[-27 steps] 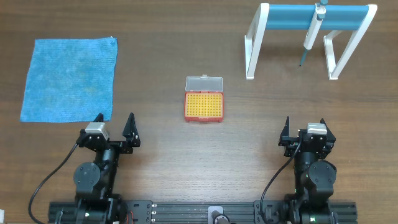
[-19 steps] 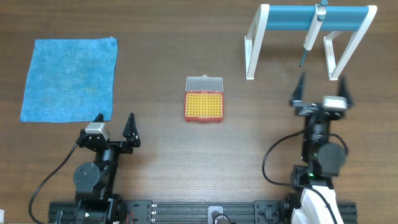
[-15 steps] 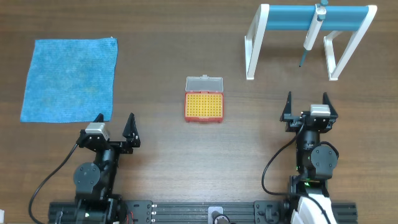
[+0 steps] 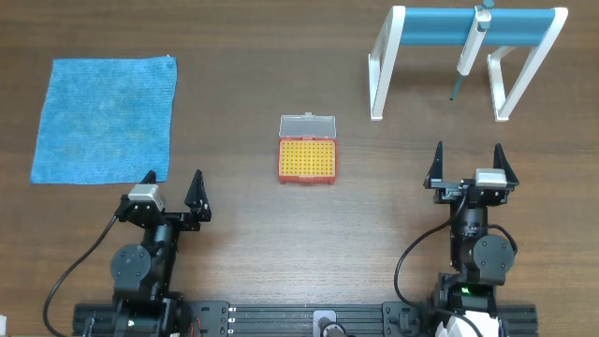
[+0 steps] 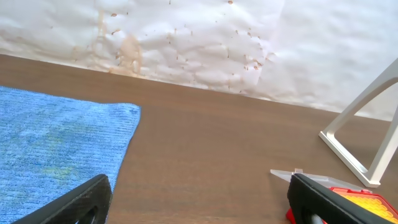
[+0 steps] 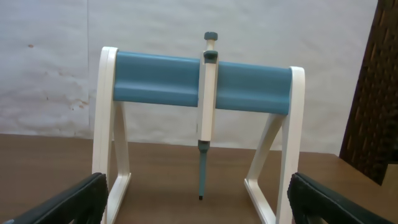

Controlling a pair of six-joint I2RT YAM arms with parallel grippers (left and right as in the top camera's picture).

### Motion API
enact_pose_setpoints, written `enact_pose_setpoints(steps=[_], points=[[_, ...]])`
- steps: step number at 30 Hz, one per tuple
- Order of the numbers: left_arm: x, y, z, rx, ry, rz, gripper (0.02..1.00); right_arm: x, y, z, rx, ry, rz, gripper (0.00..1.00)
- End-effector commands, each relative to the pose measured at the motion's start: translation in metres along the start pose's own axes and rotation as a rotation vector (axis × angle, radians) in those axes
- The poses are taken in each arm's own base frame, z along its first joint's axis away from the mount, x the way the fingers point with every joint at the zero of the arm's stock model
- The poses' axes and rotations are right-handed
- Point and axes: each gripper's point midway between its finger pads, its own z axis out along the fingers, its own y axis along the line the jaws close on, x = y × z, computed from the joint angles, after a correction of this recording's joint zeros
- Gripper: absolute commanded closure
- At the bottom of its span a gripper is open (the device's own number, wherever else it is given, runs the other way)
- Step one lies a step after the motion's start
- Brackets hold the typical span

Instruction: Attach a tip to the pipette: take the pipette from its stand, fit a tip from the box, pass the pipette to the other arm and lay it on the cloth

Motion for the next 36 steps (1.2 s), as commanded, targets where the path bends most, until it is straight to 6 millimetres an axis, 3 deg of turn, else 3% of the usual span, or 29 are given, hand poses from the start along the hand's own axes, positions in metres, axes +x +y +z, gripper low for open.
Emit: enact_pose_setpoints(steps=[1, 9, 15, 23, 31, 36], points=[[0.001, 0.000, 0.000, 0.004, 0.002, 0.013, 0.102, -0.001, 0.000, 0.011, -0.011, 0.039, 0.017, 0.060], [0.001, 0.000, 0.000, 0.004, 0.002, 0.013, 0.099, -0.007, -0.003, 0.038, -0.008, 0.015, 0.015, 0.051], [0.001, 0.000, 0.000, 0.004, 0.002, 0.013, 0.102, 0.008, -0.003, 0.059, -0.007, 0.010, 0.014, 0.049], [0.001, 0.000, 0.000, 0.004, 0.002, 0.013, 0.102, 0.016, -0.007, 0.110, -0.006, 0.021, 0.011, 0.049], [0.001, 0.000, 0.000, 0.004, 0.002, 0.013, 0.099, 0.030, -0.031, 0.126, 0.050, 0.043, -0.002, 0.047], [0.001, 0.000, 0.000, 0.004, 0.002, 0.013, 0.102, 0.032, -0.032, 0.147, 0.046, 0.043, -0.001, 0.047]])
